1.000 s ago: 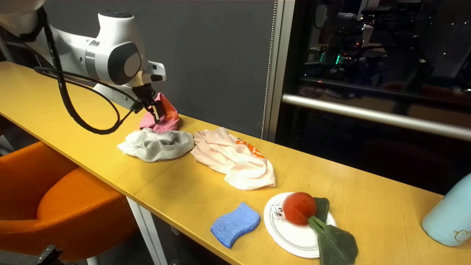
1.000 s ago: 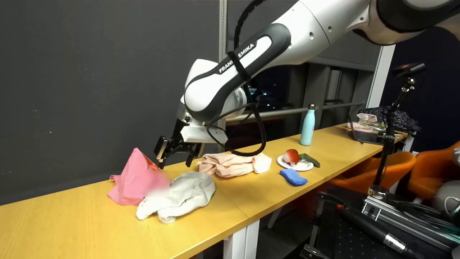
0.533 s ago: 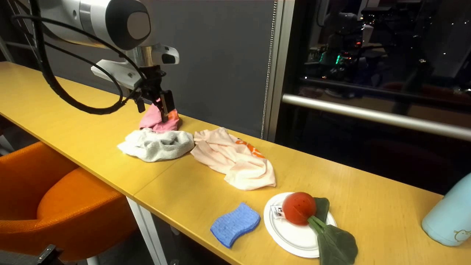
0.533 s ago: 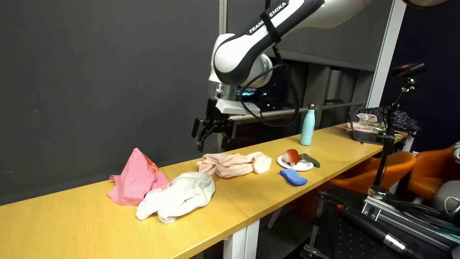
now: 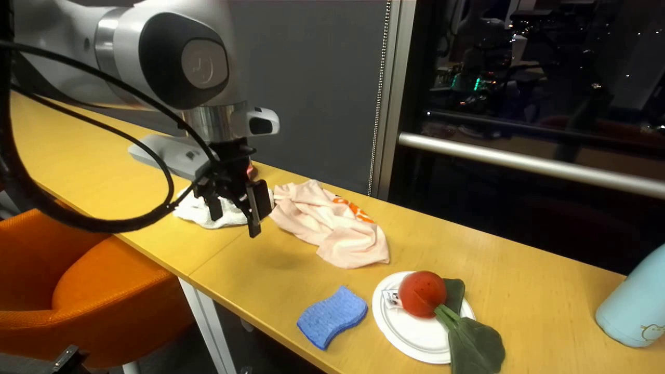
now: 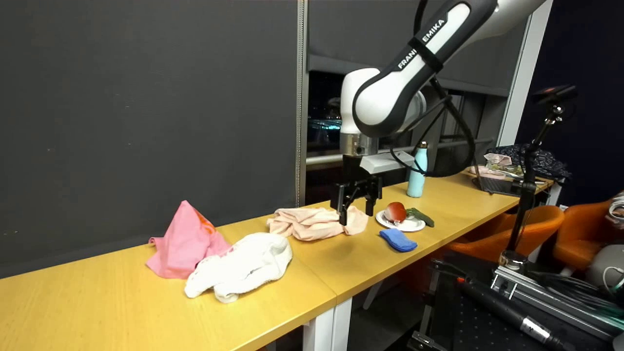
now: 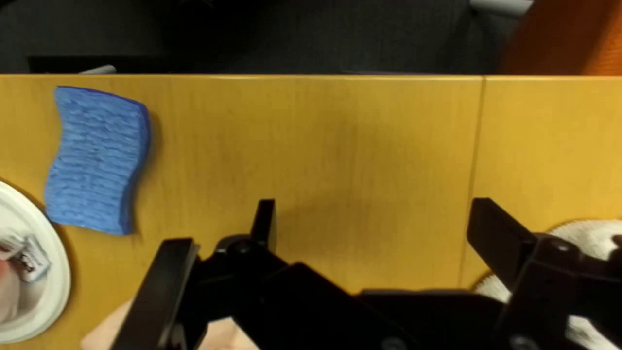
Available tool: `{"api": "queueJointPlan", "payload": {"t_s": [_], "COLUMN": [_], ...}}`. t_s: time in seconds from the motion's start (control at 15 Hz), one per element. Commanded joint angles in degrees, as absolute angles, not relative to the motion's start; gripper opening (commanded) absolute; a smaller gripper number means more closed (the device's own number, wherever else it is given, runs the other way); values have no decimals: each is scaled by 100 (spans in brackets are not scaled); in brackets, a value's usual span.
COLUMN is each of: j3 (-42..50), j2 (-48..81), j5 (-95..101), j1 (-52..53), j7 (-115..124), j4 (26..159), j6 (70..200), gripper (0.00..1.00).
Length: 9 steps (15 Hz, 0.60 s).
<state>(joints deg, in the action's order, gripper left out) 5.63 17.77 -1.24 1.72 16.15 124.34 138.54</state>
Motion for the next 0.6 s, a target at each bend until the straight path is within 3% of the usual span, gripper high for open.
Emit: {"api": "queueJointPlan", "payload": {"t_s": [0.0, 0.53], "j3": [860, 652], "j2": [1429, 1620], "j5": [511, 401], "j1": [125, 237], "j7": [1863, 1883], "j4": [13187, 12977], "j6": [14333, 14734], "gripper": [100, 100]}}
